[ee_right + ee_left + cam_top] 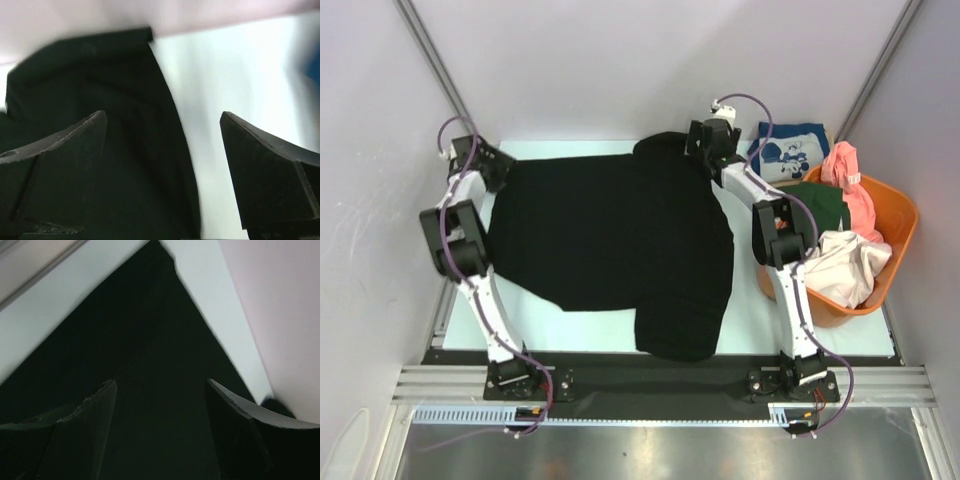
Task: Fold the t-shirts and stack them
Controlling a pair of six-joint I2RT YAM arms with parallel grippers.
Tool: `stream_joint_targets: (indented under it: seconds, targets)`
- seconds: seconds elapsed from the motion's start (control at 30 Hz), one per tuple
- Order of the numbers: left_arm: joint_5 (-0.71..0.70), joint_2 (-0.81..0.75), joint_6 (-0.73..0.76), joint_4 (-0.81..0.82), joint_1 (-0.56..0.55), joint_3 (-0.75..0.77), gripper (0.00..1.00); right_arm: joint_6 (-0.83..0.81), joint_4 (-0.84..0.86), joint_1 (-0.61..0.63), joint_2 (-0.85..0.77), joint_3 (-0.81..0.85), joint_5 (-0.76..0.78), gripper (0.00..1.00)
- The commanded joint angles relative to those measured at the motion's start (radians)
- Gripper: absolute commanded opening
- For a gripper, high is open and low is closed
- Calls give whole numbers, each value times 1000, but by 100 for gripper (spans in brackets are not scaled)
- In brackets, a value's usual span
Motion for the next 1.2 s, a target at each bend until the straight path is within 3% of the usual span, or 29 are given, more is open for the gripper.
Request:
stream_joint_targets:
  seconds: [0.0, 0.13, 0.3, 0.5, 0.67, 0.9, 1.0, 1.1, 1.17]
  targets:
    - [-73, -329, 28, -54, 11, -189, 77, 52, 30, 43, -326, -160, 62, 100]
    - [-101, -581, -14, -93, 41, -563, 75, 88, -65, 128, -572, -375, 79, 100]
    - [-155, -972, -21, -137, 58, -962, 73, 198, -149, 268, -839, -800, 136, 99]
    - [-184, -1307, -45, -146, 78, -1292, 74, 443, -162, 359, -1227, -1312, 4, 95]
    - [-150, -1307, -13, -96, 78, -1369, 75, 474, -285, 458, -1450, -1489, 47, 95]
    - [-133, -1168, -11, 13, 66, -1415, 69, 522, -384, 469, -1668, -1597, 75, 95]
    - [-107, -1077, -4, 79, 57, -1412, 61, 522, -399, 471, -1686, -1601, 88, 95]
    - [-104, -1043, 8, 107, 52, -1397, 33, 513, -402, 471, -1675, -1595, 95, 95]
    - [-119, -1058, 27, 95, 47, -1388, 23, 508, -399, 469, -1666, -1592, 95, 95]
